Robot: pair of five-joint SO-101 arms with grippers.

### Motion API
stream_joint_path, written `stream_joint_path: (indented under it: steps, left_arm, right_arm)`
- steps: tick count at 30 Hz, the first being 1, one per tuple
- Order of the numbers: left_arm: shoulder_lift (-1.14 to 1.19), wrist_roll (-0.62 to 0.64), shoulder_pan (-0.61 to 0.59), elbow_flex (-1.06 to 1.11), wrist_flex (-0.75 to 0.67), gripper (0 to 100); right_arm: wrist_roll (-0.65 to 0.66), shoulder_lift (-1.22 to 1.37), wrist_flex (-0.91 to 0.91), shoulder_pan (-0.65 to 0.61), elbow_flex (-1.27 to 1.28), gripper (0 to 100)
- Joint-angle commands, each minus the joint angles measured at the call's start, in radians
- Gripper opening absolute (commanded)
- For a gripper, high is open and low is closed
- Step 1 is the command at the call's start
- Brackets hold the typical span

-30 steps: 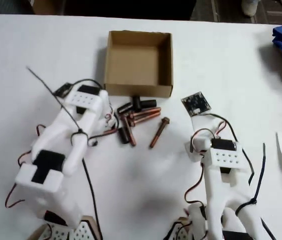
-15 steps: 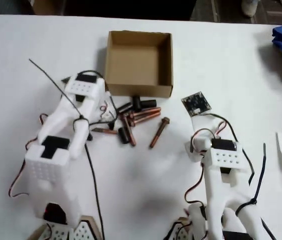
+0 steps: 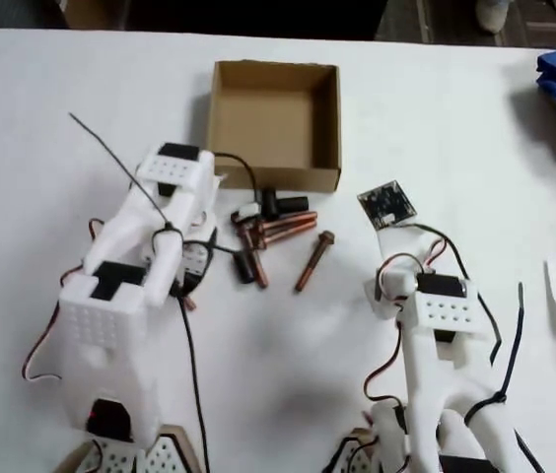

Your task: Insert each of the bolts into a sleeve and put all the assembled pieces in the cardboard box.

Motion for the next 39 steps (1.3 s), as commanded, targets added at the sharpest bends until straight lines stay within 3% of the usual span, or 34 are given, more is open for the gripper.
stream_joint_path:
  steps: [1, 10, 14, 19, 22, 35, 39]
  left_arm:
    - [-0.008, -0.092, -0.002, -0.035, 0.009, 11]
    - [-0.018, -0.074, -0.002, -0.036, 0.040, 12]
    - [-0.020, 0.104, -0.002, -0.048, 0.041, 12]
    - [-0.020, 0.465, -0.040, -0.104, 0.071, 12]
    - [-0.012, 0.611, -0.092, -0.110, 0.069, 12]
    - [-0.005, 0.628, -0.068, -0.101, 0.028, 12]
    - [0.051, 0.753, -0.066, -0.111, 0.012, 12]
  right_arm:
    - [-0.008, -0.028, -0.015, 0.012, -0.006, 1.9]
    - [-0.008, -0.028, -0.015, 0.010, -0.006, 1.9]
    - [-0.008, -0.028, -0.016, 0.010, -0.006, 1.9]
    - [-0.008, -0.028, -0.016, 0.012, -0.006, 1.9]
    - [-0.008, -0.028, -0.016, 0.012, -0.006, 1.9]
    - [-0.006, -0.028, -0.016, 0.012, -0.006, 1.9]
    - [-0.006, -0.028, -0.016, 0.012, -0.006, 1.9]
